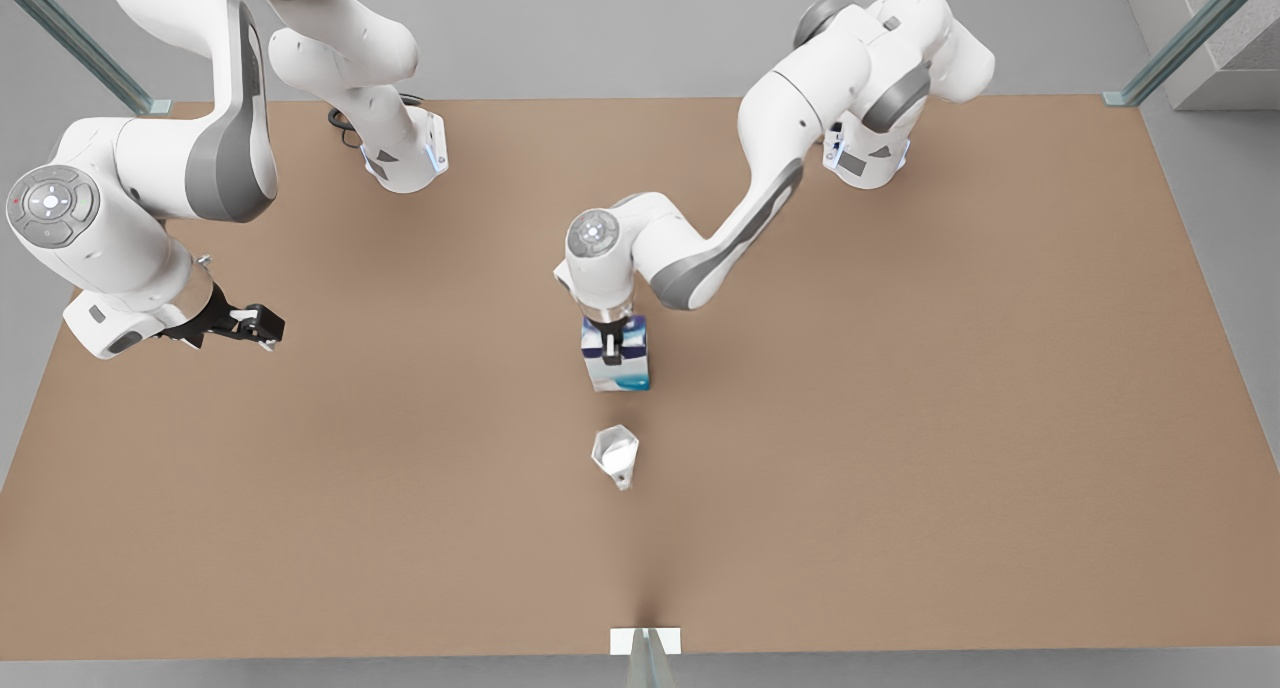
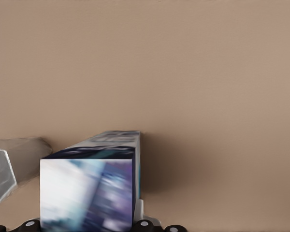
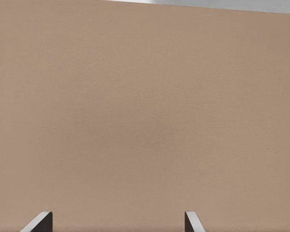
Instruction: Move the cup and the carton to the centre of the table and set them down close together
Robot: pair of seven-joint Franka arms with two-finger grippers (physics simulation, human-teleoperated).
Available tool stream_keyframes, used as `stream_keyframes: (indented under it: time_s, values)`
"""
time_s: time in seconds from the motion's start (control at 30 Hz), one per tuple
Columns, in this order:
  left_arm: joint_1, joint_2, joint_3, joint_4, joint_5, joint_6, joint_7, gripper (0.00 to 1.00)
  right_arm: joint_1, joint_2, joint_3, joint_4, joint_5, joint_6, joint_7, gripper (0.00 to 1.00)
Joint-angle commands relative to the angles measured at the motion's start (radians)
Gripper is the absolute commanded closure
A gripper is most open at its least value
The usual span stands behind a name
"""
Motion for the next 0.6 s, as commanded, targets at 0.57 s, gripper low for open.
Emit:
stream_keyframes:
  time_s: [0.57]
  values:
    - [-0.03,0.031,0.041,0.005,0.024,0.052,-0.042,0.01,0.0,0.001,0.0,0.0,0.0,0.0,0.002,0.0]
